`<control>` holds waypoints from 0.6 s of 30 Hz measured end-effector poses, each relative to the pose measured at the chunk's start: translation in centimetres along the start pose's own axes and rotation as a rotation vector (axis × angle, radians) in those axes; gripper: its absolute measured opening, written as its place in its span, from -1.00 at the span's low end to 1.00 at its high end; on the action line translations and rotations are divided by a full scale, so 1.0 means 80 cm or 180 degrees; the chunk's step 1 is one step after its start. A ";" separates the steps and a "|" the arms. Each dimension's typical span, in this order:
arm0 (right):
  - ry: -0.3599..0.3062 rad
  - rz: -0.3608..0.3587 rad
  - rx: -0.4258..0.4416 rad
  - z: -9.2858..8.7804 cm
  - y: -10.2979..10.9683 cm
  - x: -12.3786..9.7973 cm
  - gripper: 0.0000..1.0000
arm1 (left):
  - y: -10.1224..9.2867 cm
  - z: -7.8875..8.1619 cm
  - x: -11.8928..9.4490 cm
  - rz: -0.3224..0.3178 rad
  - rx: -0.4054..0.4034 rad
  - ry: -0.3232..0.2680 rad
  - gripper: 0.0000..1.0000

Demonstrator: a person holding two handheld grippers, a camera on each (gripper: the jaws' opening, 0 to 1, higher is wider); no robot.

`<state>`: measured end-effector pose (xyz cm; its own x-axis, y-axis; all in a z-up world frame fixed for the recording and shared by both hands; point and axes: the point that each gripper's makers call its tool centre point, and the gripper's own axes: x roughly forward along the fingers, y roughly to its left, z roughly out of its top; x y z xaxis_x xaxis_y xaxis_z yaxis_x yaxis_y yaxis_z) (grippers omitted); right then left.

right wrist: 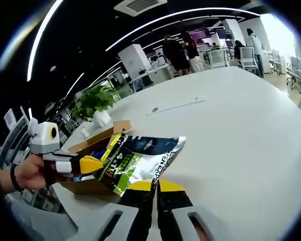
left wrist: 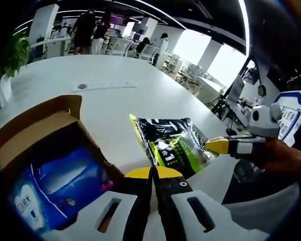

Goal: Operate the shoe box by opening the lid, removing the specified soft item, and placing it in the target area until the item is outside and the box remains undamaged.

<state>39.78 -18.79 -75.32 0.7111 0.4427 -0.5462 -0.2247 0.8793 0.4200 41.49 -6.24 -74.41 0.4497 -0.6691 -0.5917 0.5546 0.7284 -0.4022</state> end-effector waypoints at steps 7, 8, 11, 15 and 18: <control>0.0001 -0.0009 0.0004 0.006 -0.016 -0.002 -1.00 | -0.006 -0.002 0.017 -0.0010 0.0007 0.0033 -1.00; -0.0002 -0.0009 0.0003 0.008 -0.018 -0.002 -1.00 | -0.007 -0.002 0.018 -0.0010 0.0006 0.0035 -1.00; 0.0004 -0.0016 0.0001 0.010 -0.024 -0.001 -1.00 | -0.009 0.000 0.024 -0.0013 -0.0008 0.0034 -1.00; 0.0025 -0.0025 -0.0008 0.012 -0.034 0.001 -1.00 | -0.012 0.004 0.033 -0.0026 -0.0017 0.0031 -1.00; 0.0032 -0.0025 -0.0007 0.014 -0.040 0.003 -1.00 | -0.014 0.005 0.038 -0.0030 -0.0017 0.0037 -1.00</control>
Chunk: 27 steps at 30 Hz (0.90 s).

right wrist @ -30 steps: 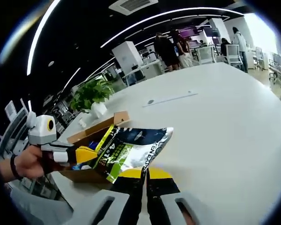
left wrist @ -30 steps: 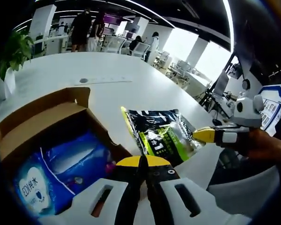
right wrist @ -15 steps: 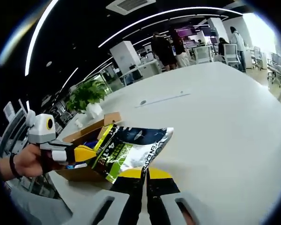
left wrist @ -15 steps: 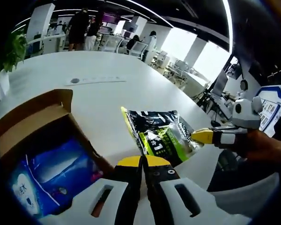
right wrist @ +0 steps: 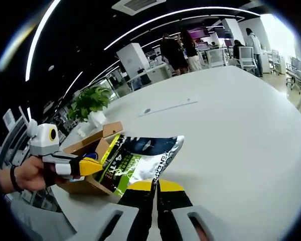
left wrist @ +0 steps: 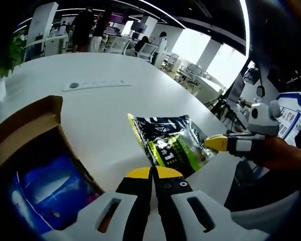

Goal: Operate the shoe box by opening the lid, removing the specified soft item, and placing it in the target area until the item is outside and the box remains undamaged.

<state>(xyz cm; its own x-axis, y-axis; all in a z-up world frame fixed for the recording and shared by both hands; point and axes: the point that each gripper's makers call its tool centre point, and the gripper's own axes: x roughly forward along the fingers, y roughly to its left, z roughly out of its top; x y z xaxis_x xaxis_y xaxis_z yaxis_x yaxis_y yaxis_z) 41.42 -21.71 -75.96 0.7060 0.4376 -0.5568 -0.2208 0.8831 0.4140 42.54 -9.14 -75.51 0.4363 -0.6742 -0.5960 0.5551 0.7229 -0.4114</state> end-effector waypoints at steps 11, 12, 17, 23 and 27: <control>0.0036 -0.0027 -0.0017 0.005 -0.021 0.007 -1.00 | -0.004 0.004 0.020 -0.0013 0.0047 0.0034 -1.00; 0.0037 -0.0028 -0.0018 0.006 -0.023 0.007 -1.00 | -0.005 0.004 0.023 -0.0016 0.0050 0.0041 -1.00; 0.0059 -0.0034 -0.0033 0.007 -0.030 0.011 -1.00 | -0.006 0.002 0.031 -0.0019 0.0067 0.0076 -1.00; 0.0079 -0.0049 -0.0024 0.008 -0.038 0.016 -1.00 | -0.005 -0.003 0.039 -0.0006 0.0111 0.0136 -1.00; 0.0099 -0.0045 -0.0032 0.008 -0.043 0.020 -1.00 | -0.005 -0.003 0.042 0.0001 0.0128 0.0154 -1.00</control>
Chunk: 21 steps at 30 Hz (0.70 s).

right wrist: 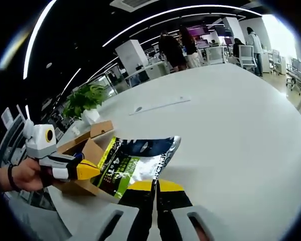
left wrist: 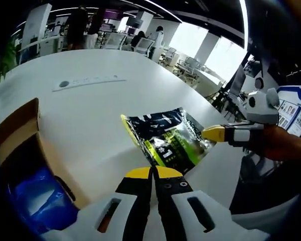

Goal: Operate the shoe box by opening the lid, removing the specified soft item, and placing it in the target area until the item is outside and the box remains undamaged.

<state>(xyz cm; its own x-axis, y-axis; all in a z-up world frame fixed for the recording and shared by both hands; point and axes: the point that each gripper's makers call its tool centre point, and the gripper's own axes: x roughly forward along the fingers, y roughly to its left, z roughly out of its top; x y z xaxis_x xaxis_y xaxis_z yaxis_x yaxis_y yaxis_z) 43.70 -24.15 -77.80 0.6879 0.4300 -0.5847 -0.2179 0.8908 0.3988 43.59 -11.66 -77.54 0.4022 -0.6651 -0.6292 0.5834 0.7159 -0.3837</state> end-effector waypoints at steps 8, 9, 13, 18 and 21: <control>0.0048 -0.0006 0.0006 -0.003 -0.009 0.008 -1.00 | 0.002 0.000 0.011 0.0025 0.0072 0.0030 -1.00; 0.0061 -0.0005 0.0000 -0.004 -0.010 0.009 -1.00 | 0.002 0.000 0.012 0.0033 0.0097 0.0037 -1.00; 0.0100 -0.0015 -0.0007 -0.009 -0.013 0.013 -1.00 | 0.003 -0.001 0.017 0.0091 0.0185 0.0058 -1.00; 0.0167 -0.0025 -0.0022 -0.016 -0.020 0.018 -1.00 | 0.003 -0.004 0.021 0.0122 0.0307 0.0121 -1.00; 0.0188 -0.0030 -0.0032 -0.016 -0.020 0.020 -1.00 | 0.003 -0.007 0.023 0.0138 0.0391 0.0171 -1.00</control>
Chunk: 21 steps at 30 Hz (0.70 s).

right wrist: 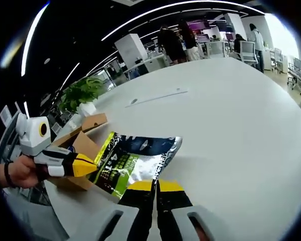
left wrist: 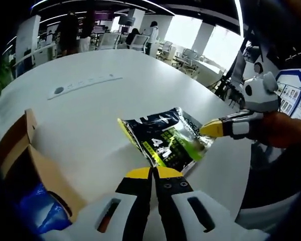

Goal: Operate the shoe box by opening the lid, removing the specified soft item, and placing it in the target area until the item is outside and the box remains undamaged.

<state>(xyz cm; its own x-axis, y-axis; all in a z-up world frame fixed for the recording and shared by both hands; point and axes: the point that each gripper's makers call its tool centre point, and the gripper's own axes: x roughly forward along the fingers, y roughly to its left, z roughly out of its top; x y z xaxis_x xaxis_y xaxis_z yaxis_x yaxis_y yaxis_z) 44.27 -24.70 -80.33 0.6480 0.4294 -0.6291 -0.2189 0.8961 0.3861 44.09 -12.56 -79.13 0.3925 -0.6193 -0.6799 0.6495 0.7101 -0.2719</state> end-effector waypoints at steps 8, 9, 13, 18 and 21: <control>0.0024 -0.0002 0.0010 0.002 -0.005 0.010 -1.00 | 0.002 -0.004 0.007 0.0016 0.0155 0.0113 -0.99; 0.0044 0.0003 -0.0005 0.000 -0.006 0.012 -1.00 | 0.002 -0.005 0.008 0.0018 0.0199 0.0137 -0.99; 0.0075 0.0009 -0.0018 -0.004 -0.007 0.014 -1.00 | 0.003 -0.008 0.010 0.0061 0.0234 0.0182 -0.99; 0.0093 0.0011 -0.0010 -0.006 -0.011 0.018 -1.00 | 0.006 -0.009 0.015 0.0071 0.0225 0.0229 -0.99; 0.0104 0.0014 -0.0005 -0.007 -0.014 0.020 -1.00 | 0.006 -0.010 0.017 0.0080 0.0227 0.0252 -0.99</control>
<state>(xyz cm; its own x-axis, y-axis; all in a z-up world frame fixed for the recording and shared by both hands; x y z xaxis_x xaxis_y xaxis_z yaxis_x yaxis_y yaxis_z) 45.15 -24.93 -82.13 0.6228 0.4368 -0.6490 -0.2228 0.8943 0.3880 44.38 -12.81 -80.73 0.3584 -0.5712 -0.7384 0.6860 0.6976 -0.2067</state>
